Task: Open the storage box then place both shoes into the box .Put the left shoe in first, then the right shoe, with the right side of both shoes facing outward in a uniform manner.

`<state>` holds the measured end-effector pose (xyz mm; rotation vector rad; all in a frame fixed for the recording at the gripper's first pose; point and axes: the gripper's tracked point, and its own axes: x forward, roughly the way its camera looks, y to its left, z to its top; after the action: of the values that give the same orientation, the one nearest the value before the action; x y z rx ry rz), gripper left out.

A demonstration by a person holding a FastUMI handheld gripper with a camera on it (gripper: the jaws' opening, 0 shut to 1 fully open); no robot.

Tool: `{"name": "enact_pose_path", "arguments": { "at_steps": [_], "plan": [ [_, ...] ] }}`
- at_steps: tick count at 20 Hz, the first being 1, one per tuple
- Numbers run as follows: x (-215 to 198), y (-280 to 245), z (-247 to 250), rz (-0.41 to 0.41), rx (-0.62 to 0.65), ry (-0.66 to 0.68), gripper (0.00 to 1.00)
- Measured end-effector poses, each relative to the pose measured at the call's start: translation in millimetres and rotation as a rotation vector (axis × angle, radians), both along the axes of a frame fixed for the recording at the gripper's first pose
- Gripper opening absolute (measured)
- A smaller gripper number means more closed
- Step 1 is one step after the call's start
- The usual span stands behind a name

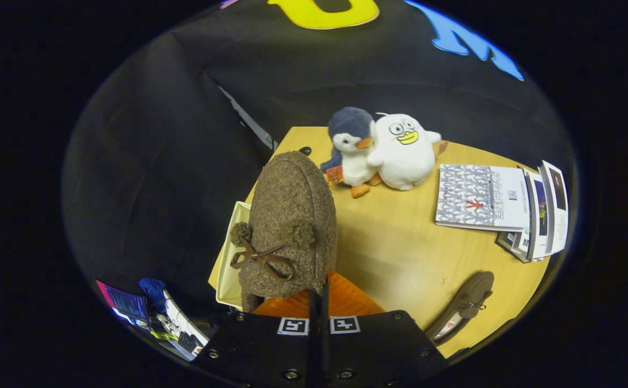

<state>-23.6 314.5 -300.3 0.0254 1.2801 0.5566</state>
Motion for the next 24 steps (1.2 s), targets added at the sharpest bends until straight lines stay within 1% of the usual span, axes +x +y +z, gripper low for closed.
{"name": "enact_pose_path", "arguments": {
  "at_steps": [3,6,8,12,16,21,24],
  "plan": [
    [-3,38,-13,0.115,-0.009,0.021,0.00],
    [-12,67,-38,0.217,-0.052,0.035,0.00],
    [-19,79,-57,0.274,-0.090,0.050,0.00],
    [-27,82,-103,0.374,-0.202,0.053,0.00],
    [-36,83,-145,0.401,-0.292,0.105,0.00],
    [-37,85,-185,0.378,-0.354,0.157,0.01],
    [-36,85,-199,0.384,-0.380,0.162,0.01]
  ]
}}
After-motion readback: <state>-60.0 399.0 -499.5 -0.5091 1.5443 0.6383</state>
